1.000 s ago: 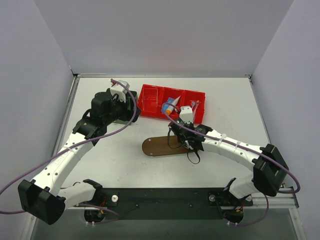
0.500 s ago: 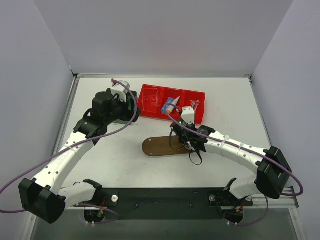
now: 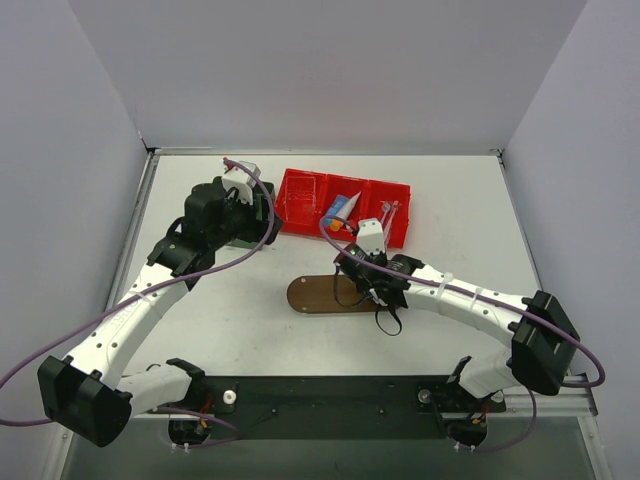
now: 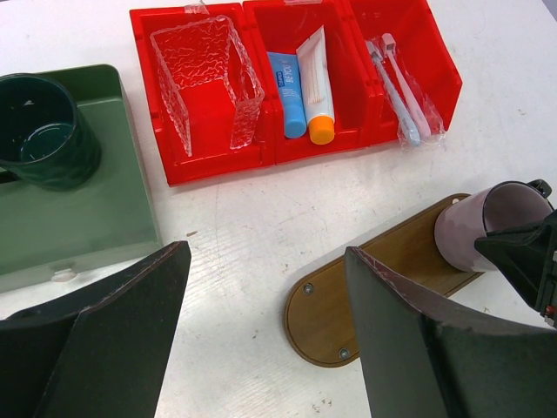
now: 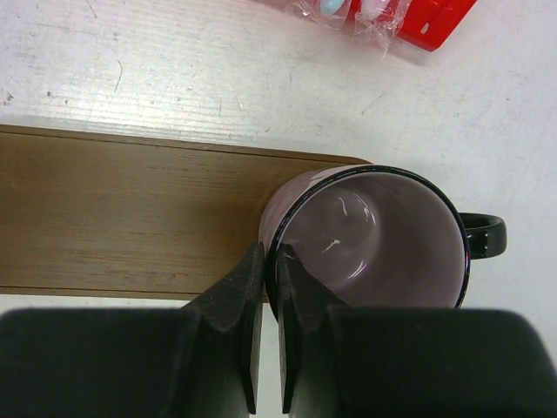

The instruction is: Prepare toiletry sets of a toothbrush and toothpaste on the tray

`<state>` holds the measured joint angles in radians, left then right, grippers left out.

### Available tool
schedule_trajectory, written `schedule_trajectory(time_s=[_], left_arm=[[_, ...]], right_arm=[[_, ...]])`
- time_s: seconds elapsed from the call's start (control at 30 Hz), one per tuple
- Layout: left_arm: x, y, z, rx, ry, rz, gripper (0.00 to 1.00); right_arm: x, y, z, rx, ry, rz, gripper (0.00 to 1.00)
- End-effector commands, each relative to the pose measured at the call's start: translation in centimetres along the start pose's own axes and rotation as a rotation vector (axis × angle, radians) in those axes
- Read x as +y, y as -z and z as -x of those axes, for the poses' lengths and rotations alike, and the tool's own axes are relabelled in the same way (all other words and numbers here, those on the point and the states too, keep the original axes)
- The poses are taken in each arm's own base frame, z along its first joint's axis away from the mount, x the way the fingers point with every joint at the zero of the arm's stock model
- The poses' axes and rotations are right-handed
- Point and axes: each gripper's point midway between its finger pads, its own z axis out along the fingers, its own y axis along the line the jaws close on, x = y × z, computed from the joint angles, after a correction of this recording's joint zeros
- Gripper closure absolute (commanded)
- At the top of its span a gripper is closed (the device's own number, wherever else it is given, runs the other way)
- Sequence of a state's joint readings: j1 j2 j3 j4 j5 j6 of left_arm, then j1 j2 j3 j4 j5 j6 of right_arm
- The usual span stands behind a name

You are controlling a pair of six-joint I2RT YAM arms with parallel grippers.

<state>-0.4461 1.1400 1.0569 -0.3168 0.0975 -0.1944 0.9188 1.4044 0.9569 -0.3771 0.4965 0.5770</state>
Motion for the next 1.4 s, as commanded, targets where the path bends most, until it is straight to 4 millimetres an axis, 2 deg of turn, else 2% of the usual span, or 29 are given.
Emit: schedule_trajectory(time_s=[0.0, 0.5, 0.53, 0.73, 1.03, 1.17, 1.37], left_arm=[[-0.4, -0.1, 1.4, -0.054, -0.017, -0.017, 0.18], [-0.5, 0.0, 1.5, -0.056, -0.019, -0.019, 0.18], [-0.5, 0.0, 1.4, -0.055, -0.017, -0.019, 0.18], [-0.5, 0.0, 1.5, -0.058, -0.019, -0.018, 0.18], [-0.4, -0.1, 1.4, -0.053, -0.023, -0.015, 0.18], [-0.4, -0.1, 1.4, -0.054, -0.026, -0.017, 0.18], [-0.3, -0.2, 1.3, -0.053, -0.029, -0.012, 0.18]], right_arm=[[-1.3, 0.6, 0.6, -0.015, 0.02, -0.075, 1.0], [-1.1, 0.5, 0.5, -0.01, 0.006, -0.091, 0.99], [-1.1, 0.6, 0.5, -0.01, 0.004, -0.09, 0.93], [-1.2, 0.8, 0.7, -0.019, -0.006, -0.088, 0.75], [-1.2, 1.7, 1.4, -0.039, -0.018, -0.057, 0.54], [-1.4, 2.4, 1.7, -0.051, -0.038, -0.031, 0.51], [-1.9, 4.1, 2.8, -0.112, -0.081, 0.028, 0.39]])
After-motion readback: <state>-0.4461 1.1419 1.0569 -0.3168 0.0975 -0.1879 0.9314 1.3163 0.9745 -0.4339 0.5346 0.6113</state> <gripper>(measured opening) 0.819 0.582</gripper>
